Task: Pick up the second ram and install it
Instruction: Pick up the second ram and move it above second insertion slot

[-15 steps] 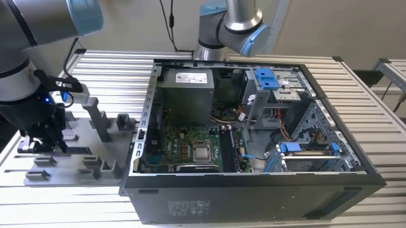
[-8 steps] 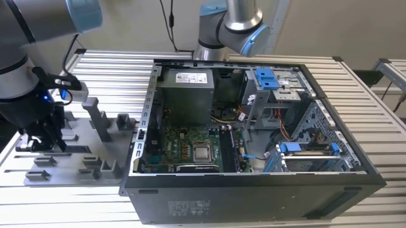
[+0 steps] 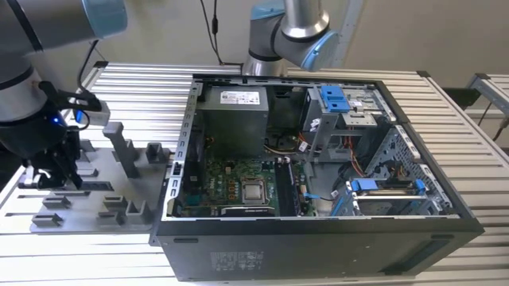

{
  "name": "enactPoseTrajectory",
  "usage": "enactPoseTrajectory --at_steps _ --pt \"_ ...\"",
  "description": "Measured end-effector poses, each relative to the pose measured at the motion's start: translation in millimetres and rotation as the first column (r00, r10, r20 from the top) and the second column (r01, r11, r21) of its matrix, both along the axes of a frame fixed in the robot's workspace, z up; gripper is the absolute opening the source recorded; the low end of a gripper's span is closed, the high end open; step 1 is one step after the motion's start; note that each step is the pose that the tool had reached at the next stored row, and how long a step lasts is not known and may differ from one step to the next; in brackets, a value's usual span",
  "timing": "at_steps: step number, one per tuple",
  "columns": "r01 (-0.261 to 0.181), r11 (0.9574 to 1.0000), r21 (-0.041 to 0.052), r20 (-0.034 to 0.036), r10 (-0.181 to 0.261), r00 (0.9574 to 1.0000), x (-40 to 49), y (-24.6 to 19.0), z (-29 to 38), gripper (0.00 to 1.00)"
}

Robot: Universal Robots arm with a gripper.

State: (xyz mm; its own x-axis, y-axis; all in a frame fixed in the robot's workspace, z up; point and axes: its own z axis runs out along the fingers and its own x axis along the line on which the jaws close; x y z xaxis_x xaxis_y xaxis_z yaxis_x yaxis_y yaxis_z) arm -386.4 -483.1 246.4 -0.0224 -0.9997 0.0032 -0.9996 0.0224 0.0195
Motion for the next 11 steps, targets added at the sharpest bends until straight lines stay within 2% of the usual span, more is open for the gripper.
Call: enactPoseTrajectory --at_steps 11 --pt "0.000 1.0000 -0.0001 0.0000 0.000 1.0000 0.0 0.0 5.2 0.14"
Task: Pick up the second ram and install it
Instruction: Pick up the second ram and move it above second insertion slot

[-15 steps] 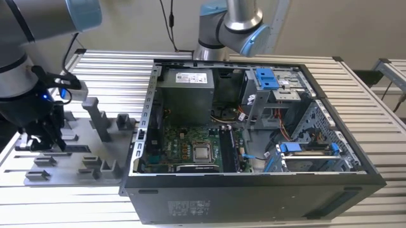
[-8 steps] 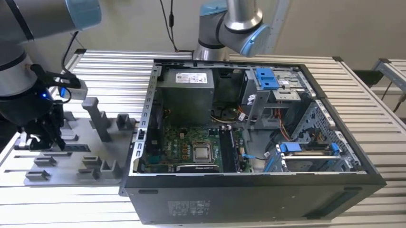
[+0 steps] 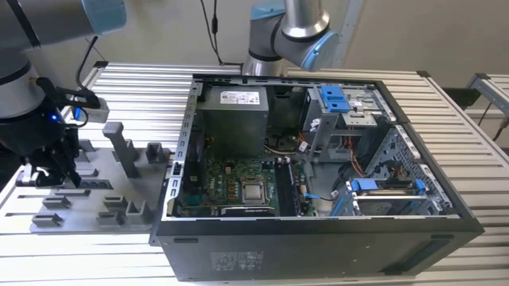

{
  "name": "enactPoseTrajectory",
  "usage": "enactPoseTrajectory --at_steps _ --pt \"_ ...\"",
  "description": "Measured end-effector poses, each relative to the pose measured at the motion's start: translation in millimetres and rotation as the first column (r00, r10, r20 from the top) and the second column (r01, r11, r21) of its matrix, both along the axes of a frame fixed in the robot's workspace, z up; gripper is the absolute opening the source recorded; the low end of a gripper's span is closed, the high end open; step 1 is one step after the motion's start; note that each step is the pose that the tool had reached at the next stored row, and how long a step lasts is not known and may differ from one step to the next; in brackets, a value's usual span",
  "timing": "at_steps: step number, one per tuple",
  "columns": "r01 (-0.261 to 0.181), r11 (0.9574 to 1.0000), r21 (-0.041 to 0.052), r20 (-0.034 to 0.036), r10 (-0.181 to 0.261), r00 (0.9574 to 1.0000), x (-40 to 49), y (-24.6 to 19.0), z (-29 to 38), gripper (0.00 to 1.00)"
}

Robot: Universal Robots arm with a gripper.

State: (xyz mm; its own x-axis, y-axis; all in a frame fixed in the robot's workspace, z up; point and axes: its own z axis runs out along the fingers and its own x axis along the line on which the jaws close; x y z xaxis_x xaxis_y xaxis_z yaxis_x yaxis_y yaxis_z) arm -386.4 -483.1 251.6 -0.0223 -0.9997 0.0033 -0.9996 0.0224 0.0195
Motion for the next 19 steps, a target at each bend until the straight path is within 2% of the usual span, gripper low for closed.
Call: enactPoseTrajectory --at_steps 19 --pt "0.000 1.0000 0.0000 0.0000 0.000 1.0000 0.0 0.0 7.0 0.14"
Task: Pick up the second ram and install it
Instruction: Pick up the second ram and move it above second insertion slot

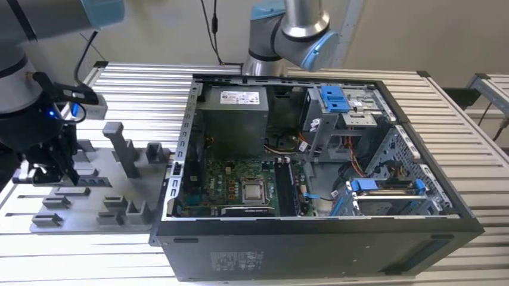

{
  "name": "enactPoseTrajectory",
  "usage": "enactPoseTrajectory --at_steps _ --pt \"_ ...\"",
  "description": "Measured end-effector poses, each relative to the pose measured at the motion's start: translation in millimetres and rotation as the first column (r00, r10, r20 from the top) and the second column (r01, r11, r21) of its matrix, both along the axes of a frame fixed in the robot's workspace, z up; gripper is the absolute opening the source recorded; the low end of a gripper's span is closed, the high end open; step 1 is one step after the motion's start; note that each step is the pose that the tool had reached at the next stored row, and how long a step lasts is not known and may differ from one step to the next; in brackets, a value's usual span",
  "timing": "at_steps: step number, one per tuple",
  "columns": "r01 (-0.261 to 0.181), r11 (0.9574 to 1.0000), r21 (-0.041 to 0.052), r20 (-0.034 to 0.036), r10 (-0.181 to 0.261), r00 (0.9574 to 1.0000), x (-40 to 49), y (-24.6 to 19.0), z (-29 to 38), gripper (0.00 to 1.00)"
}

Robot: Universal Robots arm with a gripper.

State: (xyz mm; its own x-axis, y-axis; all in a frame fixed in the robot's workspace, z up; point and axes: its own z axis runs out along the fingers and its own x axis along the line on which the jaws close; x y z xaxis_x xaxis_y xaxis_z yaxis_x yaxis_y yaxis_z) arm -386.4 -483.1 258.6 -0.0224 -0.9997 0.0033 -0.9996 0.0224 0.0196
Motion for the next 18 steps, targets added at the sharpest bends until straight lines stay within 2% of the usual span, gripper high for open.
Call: enactPoseTrajectory --at_steps 18 --pt "0.000 1.0000 -0.0001 -0.0001 0.000 1.0000 0.0 0.0 9.5 0.14"
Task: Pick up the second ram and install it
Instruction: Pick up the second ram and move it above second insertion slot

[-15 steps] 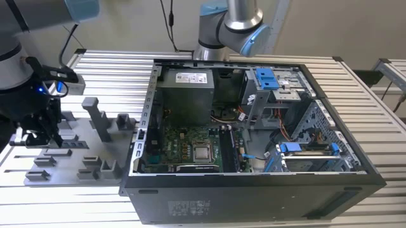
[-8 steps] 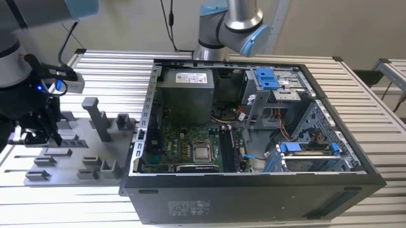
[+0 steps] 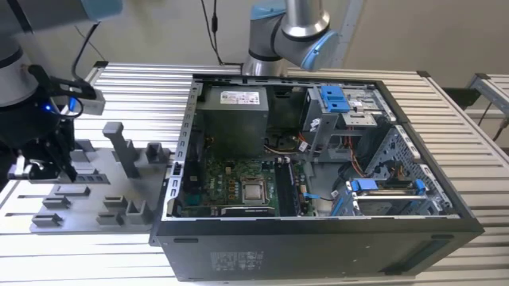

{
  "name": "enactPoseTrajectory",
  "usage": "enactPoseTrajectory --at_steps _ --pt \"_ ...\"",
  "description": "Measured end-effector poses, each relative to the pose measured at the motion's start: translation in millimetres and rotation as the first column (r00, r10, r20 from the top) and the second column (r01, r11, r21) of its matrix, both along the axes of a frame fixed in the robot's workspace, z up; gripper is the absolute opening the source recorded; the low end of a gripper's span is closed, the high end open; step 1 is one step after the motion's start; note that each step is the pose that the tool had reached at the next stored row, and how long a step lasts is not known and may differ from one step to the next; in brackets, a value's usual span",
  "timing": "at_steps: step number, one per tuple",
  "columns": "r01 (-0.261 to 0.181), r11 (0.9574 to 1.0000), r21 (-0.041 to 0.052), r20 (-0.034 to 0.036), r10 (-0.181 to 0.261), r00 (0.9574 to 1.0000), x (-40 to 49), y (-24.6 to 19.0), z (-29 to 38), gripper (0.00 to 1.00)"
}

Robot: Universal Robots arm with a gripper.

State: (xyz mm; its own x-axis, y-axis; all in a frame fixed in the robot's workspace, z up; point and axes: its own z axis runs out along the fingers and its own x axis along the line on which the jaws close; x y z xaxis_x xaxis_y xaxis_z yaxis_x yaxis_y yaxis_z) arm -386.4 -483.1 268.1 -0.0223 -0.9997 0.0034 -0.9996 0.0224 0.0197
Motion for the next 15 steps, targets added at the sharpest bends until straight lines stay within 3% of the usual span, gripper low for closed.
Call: enactPoseTrajectory --at_steps 15 --pt "0.000 1.0000 0.0000 -0.0001 0.000 1.0000 0.0 0.0 9.8 0.14"
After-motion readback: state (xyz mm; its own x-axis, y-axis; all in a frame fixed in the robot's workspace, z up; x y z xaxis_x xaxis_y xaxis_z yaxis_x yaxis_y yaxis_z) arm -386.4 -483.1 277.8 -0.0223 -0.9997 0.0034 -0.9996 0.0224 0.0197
